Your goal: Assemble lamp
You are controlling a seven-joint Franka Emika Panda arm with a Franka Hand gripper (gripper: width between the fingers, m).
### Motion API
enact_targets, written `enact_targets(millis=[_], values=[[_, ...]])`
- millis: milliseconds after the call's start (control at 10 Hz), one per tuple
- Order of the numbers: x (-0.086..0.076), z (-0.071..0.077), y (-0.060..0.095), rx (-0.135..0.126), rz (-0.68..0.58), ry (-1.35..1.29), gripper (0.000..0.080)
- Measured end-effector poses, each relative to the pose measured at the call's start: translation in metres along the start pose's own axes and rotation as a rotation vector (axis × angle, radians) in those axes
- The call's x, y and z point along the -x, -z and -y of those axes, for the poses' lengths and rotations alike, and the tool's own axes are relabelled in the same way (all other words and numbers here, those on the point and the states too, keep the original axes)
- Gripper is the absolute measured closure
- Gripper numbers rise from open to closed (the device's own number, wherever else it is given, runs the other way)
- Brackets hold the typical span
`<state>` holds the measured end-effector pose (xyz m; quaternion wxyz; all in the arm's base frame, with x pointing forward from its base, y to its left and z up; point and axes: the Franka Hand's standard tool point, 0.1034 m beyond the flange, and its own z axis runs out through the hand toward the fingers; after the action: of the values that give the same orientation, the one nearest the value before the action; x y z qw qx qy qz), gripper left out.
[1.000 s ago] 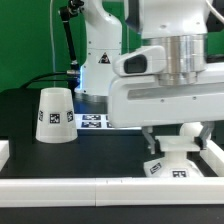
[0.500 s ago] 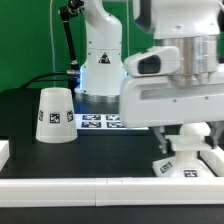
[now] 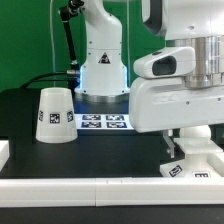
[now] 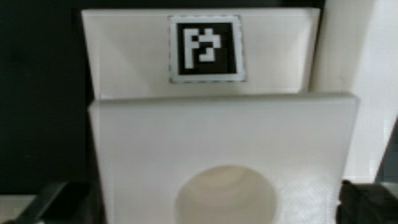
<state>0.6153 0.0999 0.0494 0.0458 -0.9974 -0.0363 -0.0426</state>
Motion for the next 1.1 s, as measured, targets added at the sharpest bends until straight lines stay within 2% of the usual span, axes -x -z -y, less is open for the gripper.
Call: enact_targets(millis=[100,300,600,800,900,1100], values=[[0.000,0.000,0.000,0.000,0.000,0.000,0.0112],[0.008,0.002,0.016,0.001,0.009,-0.040,0.0103],[0.048,0.015,0.034,0.009,0.040,-0.121,0.0101],[0.071,0.027,0.033,0.016,0.049,-0.229,0.0101],[0.077,0.029,0.031,0.017,0.051,-0.221,0.0101],[0.076,0.028,0.031,0.017,0.049,-0.223,0.0101]])
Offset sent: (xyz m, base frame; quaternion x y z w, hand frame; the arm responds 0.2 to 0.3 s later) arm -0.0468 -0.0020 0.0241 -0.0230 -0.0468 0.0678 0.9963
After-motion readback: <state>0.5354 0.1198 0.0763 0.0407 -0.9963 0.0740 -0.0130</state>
